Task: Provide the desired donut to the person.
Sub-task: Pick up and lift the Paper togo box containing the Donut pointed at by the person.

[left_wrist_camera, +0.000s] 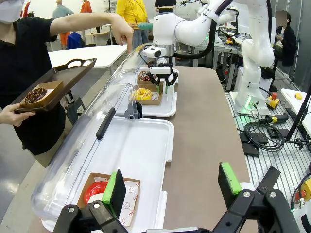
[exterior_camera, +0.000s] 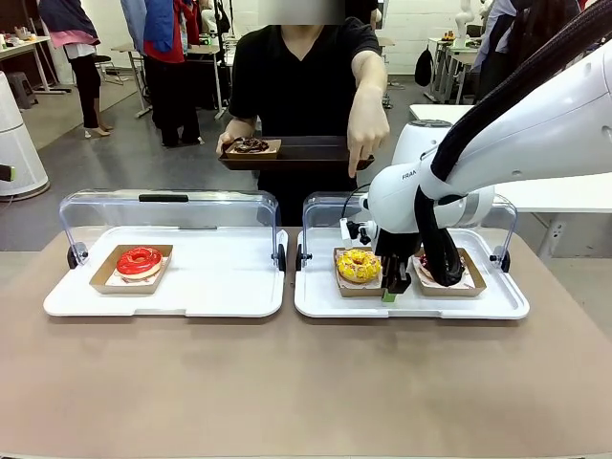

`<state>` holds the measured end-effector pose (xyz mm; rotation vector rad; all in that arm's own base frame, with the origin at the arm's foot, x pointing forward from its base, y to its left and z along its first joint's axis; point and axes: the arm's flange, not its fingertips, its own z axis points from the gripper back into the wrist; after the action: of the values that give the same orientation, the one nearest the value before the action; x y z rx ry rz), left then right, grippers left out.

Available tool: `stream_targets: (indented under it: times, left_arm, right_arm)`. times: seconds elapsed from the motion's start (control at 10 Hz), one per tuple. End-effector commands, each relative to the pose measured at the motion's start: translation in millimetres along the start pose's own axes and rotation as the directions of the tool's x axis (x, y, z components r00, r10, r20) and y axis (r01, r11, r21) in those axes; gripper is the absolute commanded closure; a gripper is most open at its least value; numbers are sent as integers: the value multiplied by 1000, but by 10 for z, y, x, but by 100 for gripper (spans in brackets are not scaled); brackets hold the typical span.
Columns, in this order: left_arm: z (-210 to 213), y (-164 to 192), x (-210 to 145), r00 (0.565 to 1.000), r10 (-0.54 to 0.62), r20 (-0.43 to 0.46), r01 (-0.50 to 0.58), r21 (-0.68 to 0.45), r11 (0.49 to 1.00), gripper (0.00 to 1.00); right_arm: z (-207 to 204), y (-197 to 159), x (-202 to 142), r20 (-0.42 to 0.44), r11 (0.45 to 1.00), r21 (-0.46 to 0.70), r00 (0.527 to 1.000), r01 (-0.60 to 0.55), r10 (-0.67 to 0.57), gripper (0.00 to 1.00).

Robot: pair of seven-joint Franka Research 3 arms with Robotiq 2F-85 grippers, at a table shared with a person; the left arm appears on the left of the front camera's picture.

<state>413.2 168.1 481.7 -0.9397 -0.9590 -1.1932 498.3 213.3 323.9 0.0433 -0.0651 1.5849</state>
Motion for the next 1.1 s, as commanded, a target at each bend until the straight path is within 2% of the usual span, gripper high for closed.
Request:
stream_targets:
  times: [0.0, 0.5, 0.6, 0.8, 1.0]
  left_arm:
    - [13, -21, 1, 1000, -4, -3, 4, -3, 1000, 0]
    - [13, -21, 1, 1000, -4, -3, 4, -3, 1000, 0]
    - [13, -21, 1, 1000, -4, -3, 4, -3, 1000, 0]
    - [13, -21, 1, 1000, -4, -3, 4, -3, 1000, 0]
    - [13, -21, 1, 1000, -4, -3, 4, -3, 1000, 0]
  right_arm:
    - [-70, -16, -42, 46, 1000, 0, 999, -14, 14, 100]
    - [71, 103, 24, 31, 999, -24, 999, -38, 39, 100]
    - [204, 181, 111, -14, 997, 52, 999, 50, -49, 100]
    - [828, 593, 271, -59, 964, 164, 977, 210, -203, 100]
    - [1521, 1099, 322, -15, 974, 152, 986, 169, -168, 100]
